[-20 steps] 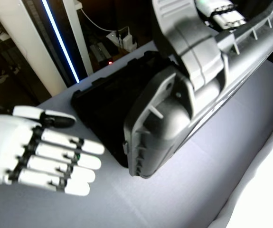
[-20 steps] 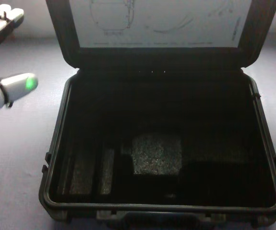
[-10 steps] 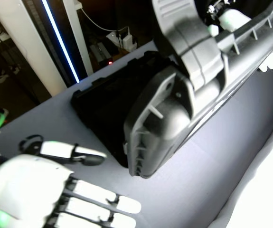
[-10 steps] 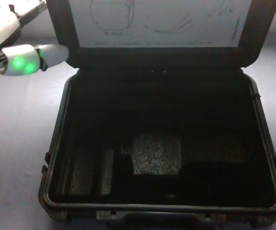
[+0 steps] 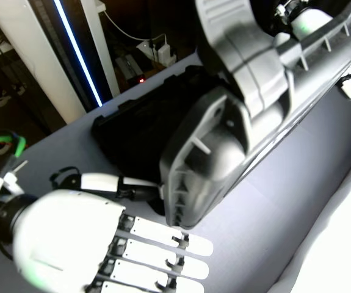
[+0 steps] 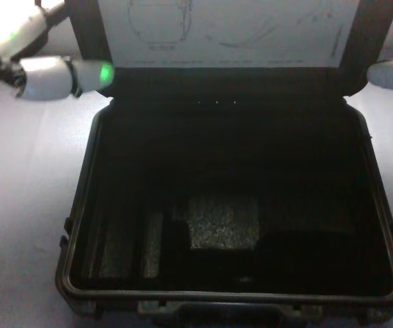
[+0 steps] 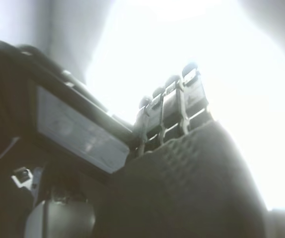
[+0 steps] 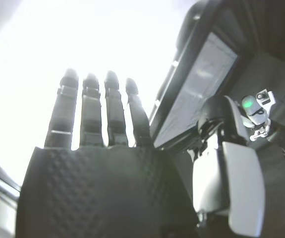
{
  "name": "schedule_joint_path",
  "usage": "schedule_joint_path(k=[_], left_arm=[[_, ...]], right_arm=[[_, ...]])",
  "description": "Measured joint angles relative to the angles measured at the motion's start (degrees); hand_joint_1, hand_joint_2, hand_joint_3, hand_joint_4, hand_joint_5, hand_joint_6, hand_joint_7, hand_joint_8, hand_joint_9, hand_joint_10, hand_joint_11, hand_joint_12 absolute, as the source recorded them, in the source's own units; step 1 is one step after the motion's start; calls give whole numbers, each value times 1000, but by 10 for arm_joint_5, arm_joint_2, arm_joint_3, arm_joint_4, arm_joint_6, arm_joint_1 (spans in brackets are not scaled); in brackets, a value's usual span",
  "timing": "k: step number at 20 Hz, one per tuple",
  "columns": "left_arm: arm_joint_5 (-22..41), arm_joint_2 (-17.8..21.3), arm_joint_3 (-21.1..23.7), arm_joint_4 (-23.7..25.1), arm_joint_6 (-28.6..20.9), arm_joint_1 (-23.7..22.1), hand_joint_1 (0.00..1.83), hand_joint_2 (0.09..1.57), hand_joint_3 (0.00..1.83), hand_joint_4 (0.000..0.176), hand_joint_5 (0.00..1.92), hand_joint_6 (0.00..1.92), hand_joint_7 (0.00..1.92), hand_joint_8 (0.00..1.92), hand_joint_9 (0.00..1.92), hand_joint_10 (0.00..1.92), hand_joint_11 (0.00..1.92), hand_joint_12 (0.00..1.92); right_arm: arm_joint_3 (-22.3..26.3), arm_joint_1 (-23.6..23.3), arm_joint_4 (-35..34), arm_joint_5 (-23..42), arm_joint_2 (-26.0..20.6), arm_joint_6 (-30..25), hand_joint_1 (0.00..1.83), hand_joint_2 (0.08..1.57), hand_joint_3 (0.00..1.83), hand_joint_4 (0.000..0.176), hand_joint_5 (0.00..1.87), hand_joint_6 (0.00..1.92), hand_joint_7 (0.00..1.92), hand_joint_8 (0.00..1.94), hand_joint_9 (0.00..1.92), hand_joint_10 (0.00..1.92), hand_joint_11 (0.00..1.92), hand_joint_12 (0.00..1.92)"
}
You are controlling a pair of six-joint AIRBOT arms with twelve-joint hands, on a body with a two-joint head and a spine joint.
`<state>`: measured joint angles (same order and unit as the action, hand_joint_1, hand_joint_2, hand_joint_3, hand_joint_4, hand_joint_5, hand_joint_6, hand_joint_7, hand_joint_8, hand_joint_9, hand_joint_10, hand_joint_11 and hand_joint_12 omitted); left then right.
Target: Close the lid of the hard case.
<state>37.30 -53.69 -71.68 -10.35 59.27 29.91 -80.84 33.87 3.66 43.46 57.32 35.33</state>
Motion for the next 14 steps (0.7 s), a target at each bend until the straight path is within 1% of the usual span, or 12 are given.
schedule_joint_path(k=[2, 3, 5, 6, 7, 8, 10, 11, 13, 14], left_arm=[[18, 17, 21, 7, -4, 16, 0, 1130, 0, 0, 29, 3, 8, 3, 8, 3, 29, 54], [36, 26, 32, 13, -8, 25, 0, 1129, 0, 0, 31, 4, 10, 4, 14, 5, 40, 59], [66, 44, 50, 21, -13, 37, 0, 1136, 0, 0, 17, 0, 5, 2, 19, 7, 47, 63], [80, 52, 59, 22, -15, 47, 0, 1149, 5, 0, 16, 0, 12, 4, 19, 6, 39, 60], [102, 63, 74, 30, -21, 65, 0, 1153, 5, 0, 26, 4, 21, 6, 35, 11, 61, 69], [103, 64, 76, 30, -21, 67, 0, 1153, 5, 0, 26, 4, 21, 6, 35, 11, 61, 69], [121, 71, 85, 48, -30, 83, 0, 1164, 9, 0, 39, 8, 29, 9, 35, 9, 57, 66], [127, 75, 94, 52, -37, 89, 0, 1171, 10, 0, 54, 12, 45, 12, 45, 11, 59, 67], [142, 87, 110, 65, -38, 107, 0, 1132, 0, 0, 42, 3, 50, 10, 48, 8, 42, 61], [147, 93, 116, 64, -38, 118, 0, 1166, 7, 0, 35, 0, 42, 5, 37, 3, 35, 59]], right_arm=[[13, 0, -6, 9, -10, -8, 218, 1207, 8, 0, 173, 3, 189, 9, 135, 11, 83, 104], [25, 0, -11, 27, -20, -9, 225, 1213, 9, 0, 170, 1, 187, 6, 127, 7, 69, 96], [42, 19, -14, 71, -33, -12, 265, 1212, 3, 0, 178, 4, 175, 0, 106, 0, 62, 92], [50, 30, -12, 83, -37, -17, 252, 1215, 3, 0, 165, 0, 165, 0, 130, 8, 109, 108], [66, 51, -12, 103, -42, -21, 215, 1177, 0, 0, 155, 0, 173, 3, 156, 13, 147, 118], [67, 54, -12, 105, -42, -22, 215, 1177, 0, 0, 155, 0, 173, 3, 156, 13, 147, 118], [83, 69, -2, 126, -47, -22, 245, 1160, 0, 0, 155, 3, 168, 2, 166, 11, 167, 121], [88, 77, 3, 139, -49, -23, 230, 1143, 0, 0, 161, 4, 161, 0, 152, 4, 142, 111], [101, 102, 9, 149, -57, -23, 243, 1147, 0, 0, 183, 8, 195, 11, 180, 12, 164, 121], [103, 115, 2, 151, -59, -22, 255, 1157, 1, 0, 182, 6, 193, 8, 186, 12, 189, 134]])
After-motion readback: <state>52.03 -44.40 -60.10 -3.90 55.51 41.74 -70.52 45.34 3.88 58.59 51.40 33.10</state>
